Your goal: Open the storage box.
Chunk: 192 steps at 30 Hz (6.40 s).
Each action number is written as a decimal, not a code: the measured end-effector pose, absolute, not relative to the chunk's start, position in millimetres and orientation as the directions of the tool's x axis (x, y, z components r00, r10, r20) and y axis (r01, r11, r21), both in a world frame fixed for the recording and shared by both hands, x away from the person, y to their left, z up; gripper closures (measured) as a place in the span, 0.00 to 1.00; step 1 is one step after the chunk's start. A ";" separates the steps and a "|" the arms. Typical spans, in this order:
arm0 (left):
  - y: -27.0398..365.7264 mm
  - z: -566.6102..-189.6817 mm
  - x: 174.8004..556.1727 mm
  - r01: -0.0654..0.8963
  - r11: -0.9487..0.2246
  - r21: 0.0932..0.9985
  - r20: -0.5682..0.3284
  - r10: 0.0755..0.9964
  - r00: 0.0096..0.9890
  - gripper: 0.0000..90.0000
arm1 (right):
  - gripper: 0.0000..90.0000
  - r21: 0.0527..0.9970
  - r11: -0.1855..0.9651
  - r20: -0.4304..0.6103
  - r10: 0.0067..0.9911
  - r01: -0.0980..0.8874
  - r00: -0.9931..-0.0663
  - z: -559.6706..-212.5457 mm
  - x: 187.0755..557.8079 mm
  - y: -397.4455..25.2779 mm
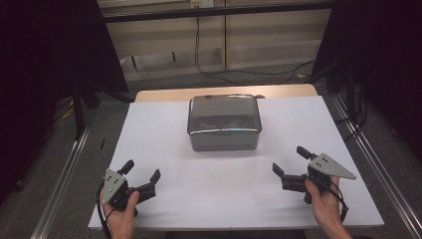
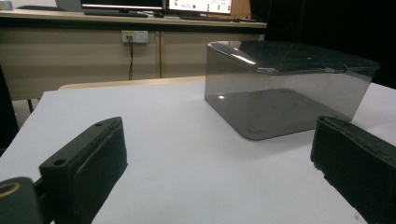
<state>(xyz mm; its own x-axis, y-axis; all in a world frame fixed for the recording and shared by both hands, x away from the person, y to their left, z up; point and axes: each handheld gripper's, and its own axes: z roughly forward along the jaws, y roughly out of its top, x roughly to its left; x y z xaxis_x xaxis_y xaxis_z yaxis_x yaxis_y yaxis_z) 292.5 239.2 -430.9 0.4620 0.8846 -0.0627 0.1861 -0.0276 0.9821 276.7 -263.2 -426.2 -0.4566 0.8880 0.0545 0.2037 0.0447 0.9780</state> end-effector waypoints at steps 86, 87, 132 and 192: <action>241.3 -432.2 292.3 0.201 -0.042 0.979 -0.057 0.884 0.463 0.04 | 0.01 0.897 0.440 -0.398 0.750 -0.051 -0.528 -389.2 360.5 -150.6; 241.2 -432.1 292.5 0.201 -0.042 0.979 -0.057 0.884 0.463 0.04 | 0.01 0.884 0.463 -0.424 0.737 -0.064 -0.526 -389.1 360.2 -148.7; 241.1 -431.6 291.5 0.194 -0.046 0.980 -0.051 0.882 0.469 0.04 | 0.65 0.292 0.921 -0.913 0.187 -0.259 -0.363 -422.8 364.6 -111.0; 236.1 -433.1 297.8 0.218 -0.066 0.974 -0.047 0.879 0.475 0.03 | 0.86 0.275 0.918 -0.928 0.176 -0.286 -0.328 -409.7 362.8 -108.1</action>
<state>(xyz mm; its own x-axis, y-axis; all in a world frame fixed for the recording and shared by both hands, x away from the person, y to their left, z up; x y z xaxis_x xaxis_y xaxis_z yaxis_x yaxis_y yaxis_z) 297.8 236.1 -433.1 0.4750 0.8787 -0.0469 0.2184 -0.0661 0.9736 362.8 -108.1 -409.7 -0.3279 0.1758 -0.9282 -0.2864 0.9178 0.2750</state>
